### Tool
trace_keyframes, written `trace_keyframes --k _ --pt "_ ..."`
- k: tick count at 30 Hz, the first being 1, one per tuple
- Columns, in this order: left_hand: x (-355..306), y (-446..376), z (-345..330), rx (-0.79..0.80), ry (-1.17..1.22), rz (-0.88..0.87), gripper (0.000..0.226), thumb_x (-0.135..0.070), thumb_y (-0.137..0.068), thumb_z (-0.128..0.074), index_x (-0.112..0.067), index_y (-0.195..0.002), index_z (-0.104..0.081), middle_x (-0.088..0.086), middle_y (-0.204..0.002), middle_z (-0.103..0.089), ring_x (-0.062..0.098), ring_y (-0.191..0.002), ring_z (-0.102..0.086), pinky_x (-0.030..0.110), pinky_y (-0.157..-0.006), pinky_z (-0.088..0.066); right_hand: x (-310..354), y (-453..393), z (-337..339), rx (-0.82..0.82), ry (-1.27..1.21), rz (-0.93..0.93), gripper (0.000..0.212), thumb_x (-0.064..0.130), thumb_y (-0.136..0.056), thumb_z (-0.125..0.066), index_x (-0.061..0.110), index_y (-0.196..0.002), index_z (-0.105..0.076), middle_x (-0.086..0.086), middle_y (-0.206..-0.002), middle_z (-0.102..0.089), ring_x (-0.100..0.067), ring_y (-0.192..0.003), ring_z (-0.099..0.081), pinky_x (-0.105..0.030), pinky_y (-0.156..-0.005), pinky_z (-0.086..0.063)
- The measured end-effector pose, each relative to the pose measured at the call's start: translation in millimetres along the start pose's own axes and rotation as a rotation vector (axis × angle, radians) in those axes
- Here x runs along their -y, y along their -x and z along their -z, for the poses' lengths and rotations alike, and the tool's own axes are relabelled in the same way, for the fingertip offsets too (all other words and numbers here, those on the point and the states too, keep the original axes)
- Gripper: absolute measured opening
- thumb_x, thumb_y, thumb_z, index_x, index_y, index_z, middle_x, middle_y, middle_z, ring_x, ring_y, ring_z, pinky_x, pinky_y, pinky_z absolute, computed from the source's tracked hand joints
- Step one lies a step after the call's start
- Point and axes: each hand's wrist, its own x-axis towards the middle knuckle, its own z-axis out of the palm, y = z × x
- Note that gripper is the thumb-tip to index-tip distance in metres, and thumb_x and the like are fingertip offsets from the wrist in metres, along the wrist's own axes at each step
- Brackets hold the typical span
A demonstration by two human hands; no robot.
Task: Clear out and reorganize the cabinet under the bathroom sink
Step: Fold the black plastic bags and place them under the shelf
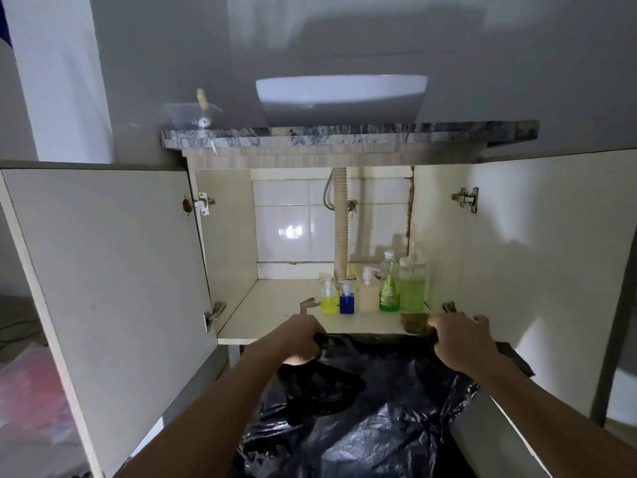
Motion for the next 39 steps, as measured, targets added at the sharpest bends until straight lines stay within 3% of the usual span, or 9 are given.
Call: trace_keyframes --k 7,9,11,14,19,24,27,34,39 --pt "31.0 -0.7 11.5 0.037 -0.014 0.158 0.040 -0.003 -0.085 -0.051 -0.018 -0.119 -0.067 0.009 -0.113 -0.069 0.023 -0.100 -0.062 0.028 -0.080 -0.045 8.5 -5.8 -3.5 -0.121 -0.082 0.084 0.023 0.011 -0.093 -0.043 0.014 -0.106 -0.061 -0.002 -0.096 -0.064 -0.020 -0.092 -0.062 -0.028 -0.074 -0.048" --pt "36.9 0.0 11.4 0.013 -0.030 0.198 0.037 -0.004 -0.087 -0.049 -0.015 -0.118 -0.067 0.011 -0.110 -0.069 0.022 -0.090 -0.061 0.029 -0.075 -0.046 11.8 -7.7 -3.6 -0.269 -0.102 0.187 0.022 0.003 -0.083 -0.056 0.019 -0.070 -0.048 0.010 -0.057 -0.036 -0.009 -0.050 -0.043 -0.020 -0.046 -0.030" --pt "42.2 -2.5 10.4 -0.008 -0.023 0.218 0.035 -0.007 -0.089 -0.050 -0.015 -0.117 -0.068 0.010 -0.108 -0.070 0.020 -0.083 -0.057 0.028 -0.073 -0.045 16.5 -3.6 6.8 -0.311 -0.135 0.235 0.051 -0.003 -0.074 -0.062 0.023 -0.059 -0.021 0.013 -0.053 -0.009 0.000 -0.043 -0.011 -0.013 -0.045 -0.005" --pt "43.8 -7.1 9.3 -0.018 0.003 0.243 0.032 -0.008 -0.088 -0.051 -0.014 -0.113 -0.069 0.009 -0.108 -0.070 0.022 -0.089 -0.060 0.026 -0.073 -0.044 11.7 -8.4 10.4 -0.204 -0.201 0.244 0.044 0.011 -0.092 -0.043 0.024 -0.058 -0.019 0.005 -0.055 -0.028 -0.007 -0.047 -0.025 -0.019 -0.044 -0.015" --pt "44.7 -32.7 -1.0 -0.155 0.060 0.278 0.022 -0.009 -0.084 -0.050 -0.011 -0.095 -0.069 0.007 -0.083 -0.061 0.025 -0.082 -0.061 0.027 -0.066 -0.041 1.9 -21.1 24.3 0.127 -0.462 0.319 0.033 0.050 -0.079 -0.068 0.026 -0.067 -0.050 0.005 -0.060 -0.056 -0.011 -0.053 -0.050 -0.023 -0.053 -0.035" --pt "33.7 -56.6 -35.7 -0.246 0.096 0.293 0.027 -0.009 -0.082 -0.054 -0.019 -0.101 -0.070 0.006 -0.098 -0.070 0.025 -0.090 -0.065 0.030 -0.072 -0.048 -12.9 -46.8 1.5 0.397 -0.061 0.252 0.029 0.033 -0.076 -0.073 0.014 -0.080 -0.052 0.003 -0.073 -0.054 -0.010 -0.062 -0.050 -0.023 -0.056 -0.037" --pt "26.2 -65.2 -51.6 -0.350 0.117 0.286 0.027 -0.011 -0.084 -0.054 -0.025 -0.102 -0.069 0.001 -0.102 -0.069 0.025 -0.091 -0.064 0.030 -0.074 -0.048 -15.3 -61.1 -22.7 0.280 0.161 0.205 0.007 0.016 -0.087 -0.058 0.010 -0.088 -0.059 -0.001 -0.083 -0.060 -0.017 -0.075 -0.061 -0.029 -0.068 -0.053" --pt "12.1 -45.0 -11.6 -0.622 0.263 0.154 0.039 0.001 -0.089 -0.046 -0.026 -0.109 -0.066 0.004 -0.094 -0.068 0.025 -0.072 -0.066 0.040 -0.070 -0.059 -4.5 -71.0 5.5 -0.242 0.165 0.063 0.022 0.016 -0.090 -0.052 0.010 -0.110 -0.060 -0.009 -0.105 -0.066 -0.033 -0.094 -0.067 -0.035 -0.073 -0.052" --pt "5.4 -16.4 10.7 -0.261 -0.016 -0.031 0.038 -0.004 -0.090 -0.046 -0.021 -0.116 -0.069 0.009 -0.106 -0.070 0.027 -0.096 -0.062 0.034 -0.084 -0.050 -16.4 -26.8 21.4 -0.362 -0.024 0.081 0.018 0.013 -0.080 -0.065 0.003 -0.094 -0.061 -0.019 -0.089 -0.065 -0.038 -0.083 -0.064 -0.037 -0.068 -0.049"
